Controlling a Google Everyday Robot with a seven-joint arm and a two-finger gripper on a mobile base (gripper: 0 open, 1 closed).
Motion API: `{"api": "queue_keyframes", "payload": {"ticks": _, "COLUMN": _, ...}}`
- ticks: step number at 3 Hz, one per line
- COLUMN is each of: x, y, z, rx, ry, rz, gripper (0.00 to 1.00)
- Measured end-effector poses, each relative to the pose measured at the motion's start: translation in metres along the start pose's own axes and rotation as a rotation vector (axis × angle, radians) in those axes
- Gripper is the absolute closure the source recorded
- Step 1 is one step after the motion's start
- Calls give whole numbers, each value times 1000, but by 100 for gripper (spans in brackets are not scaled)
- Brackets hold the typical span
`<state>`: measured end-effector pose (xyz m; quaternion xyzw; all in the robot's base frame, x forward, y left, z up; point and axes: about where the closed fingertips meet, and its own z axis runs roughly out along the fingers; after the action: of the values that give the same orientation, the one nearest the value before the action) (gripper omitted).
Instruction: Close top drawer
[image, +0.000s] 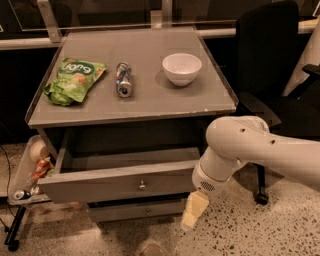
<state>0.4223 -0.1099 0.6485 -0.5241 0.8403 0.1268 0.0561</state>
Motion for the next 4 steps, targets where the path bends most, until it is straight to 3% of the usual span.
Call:
{"api": "queue_keyframes", "payload": {"ticks": 1, "x": 0, "y": 0, "z": 0, "rx": 0, "ry": 0, "rz": 0, "gripper": 0}}
{"api": "queue_keyframes", "payload": {"ticks": 2, "x": 0, "y": 0, "z": 0, "rx": 0, "ry": 0, "rz": 0, "gripper": 19}}
{"api": "queue_keyframes", "payload": {"ticks": 4, "x": 0, "y": 0, "z": 0, "rx": 0, "ry": 0, "rz": 0, "gripper": 65}}
